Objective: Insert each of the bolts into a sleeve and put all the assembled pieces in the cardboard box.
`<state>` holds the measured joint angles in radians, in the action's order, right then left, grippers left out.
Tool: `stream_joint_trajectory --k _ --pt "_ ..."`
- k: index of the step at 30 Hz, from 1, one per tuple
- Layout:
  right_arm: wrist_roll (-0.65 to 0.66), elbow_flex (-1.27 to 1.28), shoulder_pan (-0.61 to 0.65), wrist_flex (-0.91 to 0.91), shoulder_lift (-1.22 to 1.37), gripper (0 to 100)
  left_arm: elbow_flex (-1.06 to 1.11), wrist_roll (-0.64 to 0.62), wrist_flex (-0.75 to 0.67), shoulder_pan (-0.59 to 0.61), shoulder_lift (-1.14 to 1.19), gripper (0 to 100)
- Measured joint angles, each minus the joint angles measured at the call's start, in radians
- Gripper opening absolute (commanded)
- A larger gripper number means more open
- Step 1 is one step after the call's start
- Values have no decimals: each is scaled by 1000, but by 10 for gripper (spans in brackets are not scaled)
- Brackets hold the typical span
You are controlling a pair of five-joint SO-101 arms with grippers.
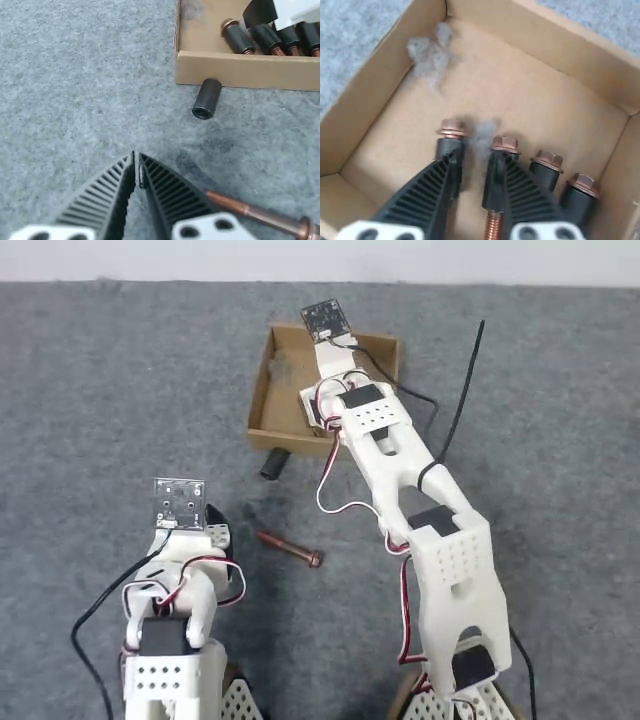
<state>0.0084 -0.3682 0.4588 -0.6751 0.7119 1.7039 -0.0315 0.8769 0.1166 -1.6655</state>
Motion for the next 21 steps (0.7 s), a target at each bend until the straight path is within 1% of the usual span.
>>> stream_joint_trajectory --k 4,9,14,18,21 --pt "2 0 0 -20 -31 7 0 0 0 0 0 13" --pt "0 0 0 -153 -109 7 0 0 0 0 0 13" --pt "-130 0 5 -336 -199 7 0 0 0 0 0 13" --pt "-242 0 35 -474 -247 7 0 0 0 0 0 13" --pt "-301 0 63 -565 -285 9 0 0 0 0 0 13"
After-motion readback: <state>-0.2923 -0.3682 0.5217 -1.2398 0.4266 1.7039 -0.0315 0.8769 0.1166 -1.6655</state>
